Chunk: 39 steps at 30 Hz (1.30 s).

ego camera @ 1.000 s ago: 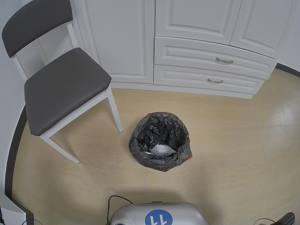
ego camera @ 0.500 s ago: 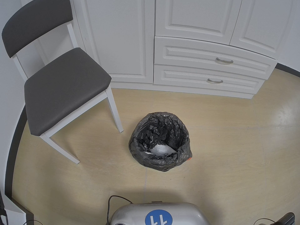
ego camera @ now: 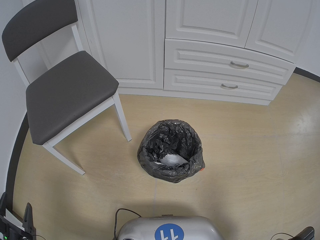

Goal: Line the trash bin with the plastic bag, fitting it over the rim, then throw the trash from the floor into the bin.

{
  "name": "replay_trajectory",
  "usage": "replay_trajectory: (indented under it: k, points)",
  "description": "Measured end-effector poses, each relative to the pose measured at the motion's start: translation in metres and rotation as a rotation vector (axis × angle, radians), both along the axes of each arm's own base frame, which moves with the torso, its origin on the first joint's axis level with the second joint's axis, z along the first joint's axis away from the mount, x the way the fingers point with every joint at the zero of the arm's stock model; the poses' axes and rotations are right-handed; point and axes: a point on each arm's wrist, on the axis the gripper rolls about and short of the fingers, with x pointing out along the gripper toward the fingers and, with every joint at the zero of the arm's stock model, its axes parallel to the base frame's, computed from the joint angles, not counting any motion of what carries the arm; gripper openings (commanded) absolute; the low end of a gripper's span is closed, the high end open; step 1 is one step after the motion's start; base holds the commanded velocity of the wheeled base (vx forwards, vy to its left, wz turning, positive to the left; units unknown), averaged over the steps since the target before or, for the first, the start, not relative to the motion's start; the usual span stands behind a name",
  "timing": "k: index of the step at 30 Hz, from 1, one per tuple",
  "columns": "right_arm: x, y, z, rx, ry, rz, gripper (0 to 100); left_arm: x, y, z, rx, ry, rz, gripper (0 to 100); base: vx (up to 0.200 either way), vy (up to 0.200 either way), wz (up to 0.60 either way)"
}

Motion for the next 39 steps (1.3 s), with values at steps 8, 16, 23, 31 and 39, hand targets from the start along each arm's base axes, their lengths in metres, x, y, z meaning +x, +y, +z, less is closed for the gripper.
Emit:
replay_trajectory:
  k: [8,16,23,31,39]
  points:
    - [0.009,0.002,-0.017,-0.050,0.019,0.076,100,0.000,0.000,-0.003,-0.029,0.018,-0.003,100,0.000,0.000,0.00]
    - [0.013,0.002,-0.025,-0.072,0.066,0.074,100,0.001,-0.002,-0.006,-0.045,0.052,-0.085,100,0.000,0.000,0.00]
    - [0.019,0.002,-0.043,-0.068,0.249,0.082,100,0.001,-0.003,-0.010,-0.013,0.091,-0.123,100,0.000,0.000,0.00]
    - [0.021,0.003,-0.059,-0.126,0.401,0.122,100,0.001,-0.003,-0.008,-0.011,0.072,-0.121,100,0.000,0.000,0.00]
    - [0.021,0.003,-0.059,-0.205,0.408,0.103,100,0.001,-0.003,-0.008,-0.011,0.072,-0.120,100,0.000,0.000,0.00]
